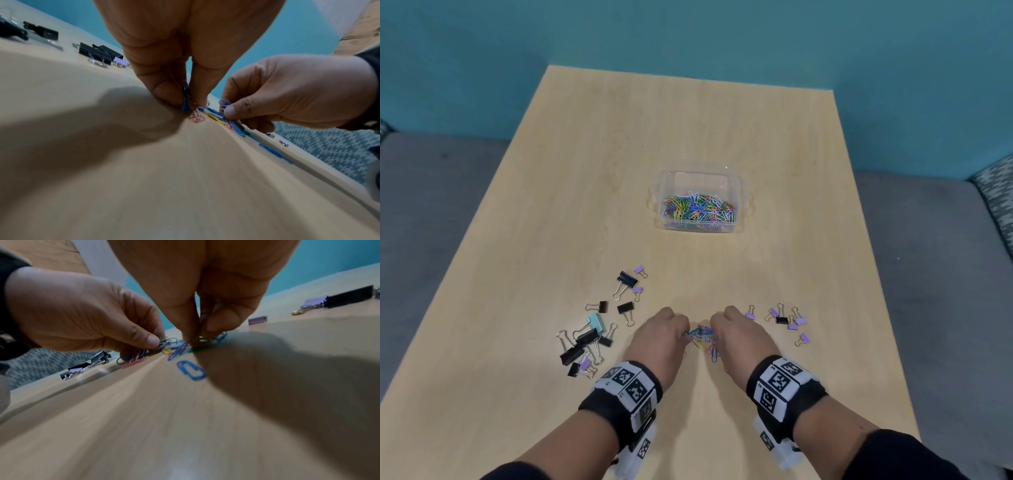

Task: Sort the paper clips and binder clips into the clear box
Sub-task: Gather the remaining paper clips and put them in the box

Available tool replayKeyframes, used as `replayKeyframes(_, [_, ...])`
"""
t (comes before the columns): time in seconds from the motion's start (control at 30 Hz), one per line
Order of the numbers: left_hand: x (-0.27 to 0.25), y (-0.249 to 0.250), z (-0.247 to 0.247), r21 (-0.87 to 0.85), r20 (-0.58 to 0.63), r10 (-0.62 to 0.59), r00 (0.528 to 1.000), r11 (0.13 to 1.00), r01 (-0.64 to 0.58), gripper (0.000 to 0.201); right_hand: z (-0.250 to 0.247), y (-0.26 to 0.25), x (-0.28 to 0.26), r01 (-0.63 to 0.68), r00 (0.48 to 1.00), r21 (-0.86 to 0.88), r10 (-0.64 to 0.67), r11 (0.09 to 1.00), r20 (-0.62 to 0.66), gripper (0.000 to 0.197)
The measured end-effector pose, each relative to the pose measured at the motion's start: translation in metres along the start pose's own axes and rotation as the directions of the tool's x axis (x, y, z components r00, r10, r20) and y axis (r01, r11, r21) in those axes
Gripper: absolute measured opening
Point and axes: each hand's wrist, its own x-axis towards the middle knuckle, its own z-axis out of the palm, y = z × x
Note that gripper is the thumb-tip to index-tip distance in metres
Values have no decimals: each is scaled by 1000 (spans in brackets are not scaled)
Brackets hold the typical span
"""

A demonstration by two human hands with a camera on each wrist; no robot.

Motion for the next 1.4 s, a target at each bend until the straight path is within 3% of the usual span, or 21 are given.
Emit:
replayKeyframes(0.13, [-2,-1,-7,-68,37,-41,998,997,43,13,-4,5,1,-36,999,85,35,996,14,5])
replayKeyframes(0.27, [-1,-2,-19,-192,64,-61,996,979,73,14,-17,9,6,-25,999,191,16,981,45,10])
replayKeyframes(0.4, [22,3,-46,-273,79,-90,993,956,108,16,-47,15,27,15,995,191,-34,982,95,10])
replayKeyframes(0.5, [61,9,-76,-318,-21,-82,996,946,71,13,-81,21,62,33,999,175,-38,984,26,7])
replayKeyframes(0.67, [136,29,-129,-219,-233,-61,971,976,9,7,-137,30,122,5,971,94,18,996,-238,6])
replayKeyframes(0.77, [165,38,-137,-181,-266,-62,962,983,13,6,-153,24,146,-23,954,133,61,991,-294,7])
replayKeyframes(0.83, [168,38,-134,-155,-245,-60,968,988,22,21,-153,23,151,-45,956,165,91,985,-280,18])
replayKeyframes(0.93, [147,26,-124,-42,-241,12,971,999,-23,45,-138,30,134,-48,957,133,84,990,-278,24])
replayKeyframes(1.03, [100,8,-100,-39,-210,95,973,994,-106,40,-105,34,88,-21,968,140,55,990,-246,20])
replayKeyframes(1.17, [15,-11,-46,-43,-83,166,983,984,-170,40,-44,29,10,10,998,105,-3,994,-65,23])
replayKeyframes(1.27, [-35,-17,-13,5,-21,180,983,984,-180,55,-10,21,-38,28,1000,127,-29,992,8,42])
replayKeyframes(1.4, [-43,-16,3,139,21,192,981,971,-193,72,13,10,-45,-38,999,49,38,998,-13,64])
